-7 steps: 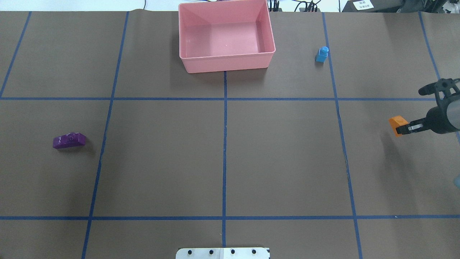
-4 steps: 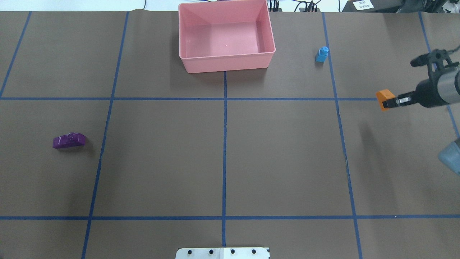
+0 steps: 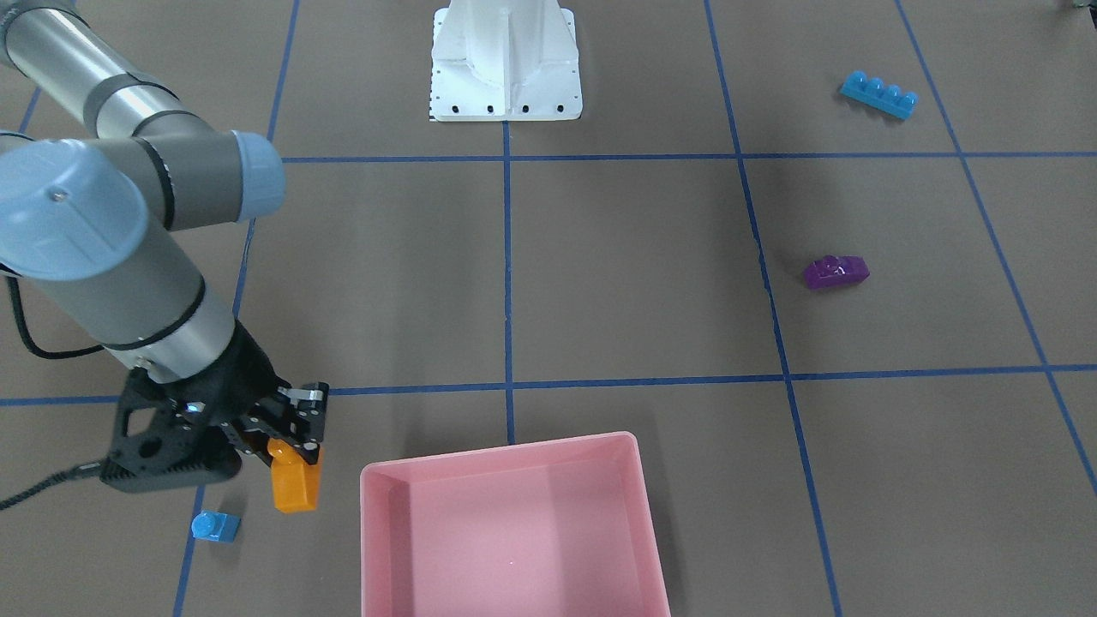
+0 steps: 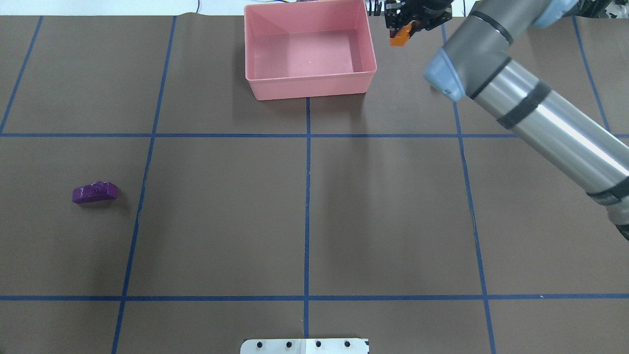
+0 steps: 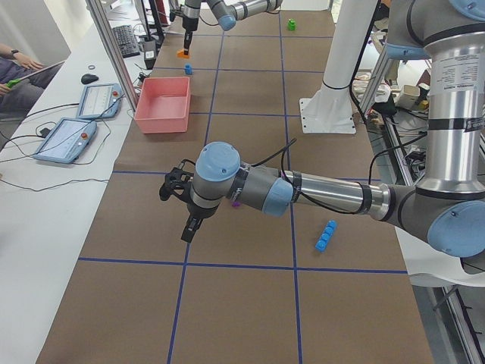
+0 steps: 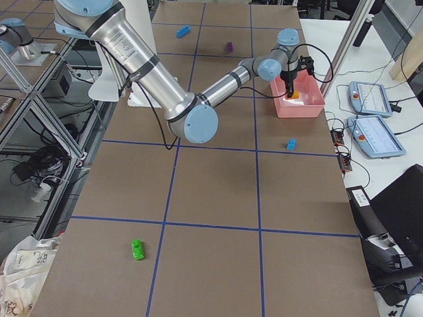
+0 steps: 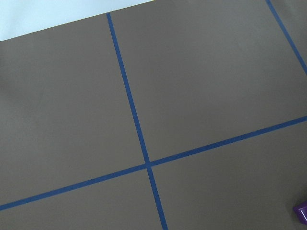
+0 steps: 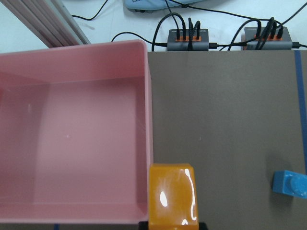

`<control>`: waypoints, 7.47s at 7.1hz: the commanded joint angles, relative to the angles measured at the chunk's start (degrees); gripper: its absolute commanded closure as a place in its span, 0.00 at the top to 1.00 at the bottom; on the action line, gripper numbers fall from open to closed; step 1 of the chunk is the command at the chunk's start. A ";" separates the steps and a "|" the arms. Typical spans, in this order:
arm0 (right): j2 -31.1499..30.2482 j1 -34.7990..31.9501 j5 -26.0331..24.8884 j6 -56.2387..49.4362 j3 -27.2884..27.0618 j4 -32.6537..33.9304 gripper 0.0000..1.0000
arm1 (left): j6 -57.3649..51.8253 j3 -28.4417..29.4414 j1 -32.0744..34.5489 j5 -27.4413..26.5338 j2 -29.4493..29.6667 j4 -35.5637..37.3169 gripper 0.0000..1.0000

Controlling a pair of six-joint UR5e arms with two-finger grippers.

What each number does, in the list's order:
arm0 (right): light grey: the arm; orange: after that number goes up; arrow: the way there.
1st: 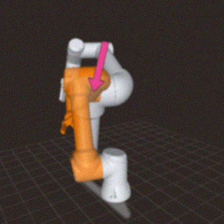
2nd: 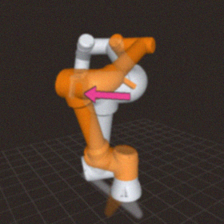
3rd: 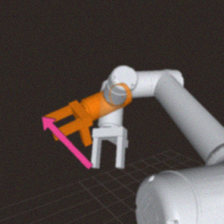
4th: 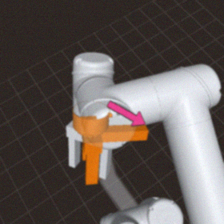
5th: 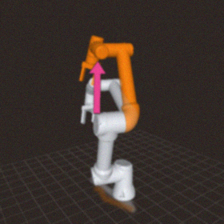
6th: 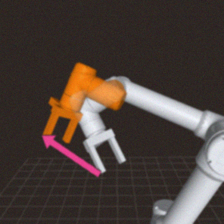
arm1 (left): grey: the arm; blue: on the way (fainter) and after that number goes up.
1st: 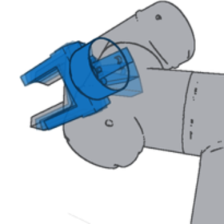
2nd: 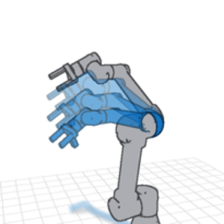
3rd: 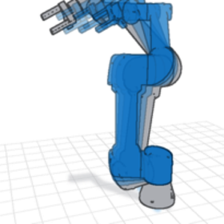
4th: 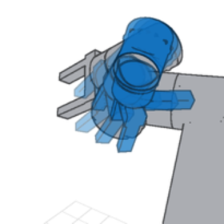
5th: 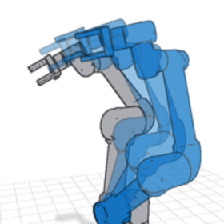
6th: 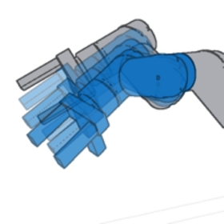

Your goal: Put all blocks into box

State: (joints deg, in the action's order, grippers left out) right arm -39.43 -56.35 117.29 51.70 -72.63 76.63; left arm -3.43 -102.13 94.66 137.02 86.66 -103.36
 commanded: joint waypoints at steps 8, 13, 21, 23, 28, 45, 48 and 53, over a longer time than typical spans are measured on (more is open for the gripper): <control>15.62 9.77 -17.18 5.07 25.78 -1.66 0.99 | 0.09 0.08 0.00 0.00 -0.09 -1.23 1.00; 8.38 3.81 -4.63 -4.82 3.83 12.53 1.00 | 0.08 0.00 -1.13 7.62 -2.36 -14.10 1.00; -48.94 -13.39 8.82 -27.90 -46.19 13.46 1.00 | -0.62 -0.71 -38.28 -13.23 -3.70 -29.89 1.00; -52.75 -19.74 14.18 -36.03 -46.11 13.46 1.00 | -0.53 0.60 -44.45 -14.68 -3.43 -29.71 1.00; -52.32 -19.76 14.11 -36.05 -45.76 13.46 1.00 | 0.09 7.20 -45.26 -14.68 2.37 -29.53 1.00; -31.44 -18.62 13.14 -35.35 -24.36 12.67 1.00 | 82.35 14.33 -42.89 -29.86 42.73 -11.78 0.00; -19.14 -16.52 11.04 -34.91 -9.86 12.58 1.00 | 83.75 39.92 -43.59 -37.50 62.26 -12.39 0.00; -13.49 -9.32 5.44 -22.20 2.83 0.37 1.00 | 77.57 36.69 -49.22 -41.14 61.71 -11.96 1.00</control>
State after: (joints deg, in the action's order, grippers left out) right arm -54.35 -67.83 125.44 25.33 -72.29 79.30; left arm 77.96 -62.03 45.70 95.80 149.60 -115.81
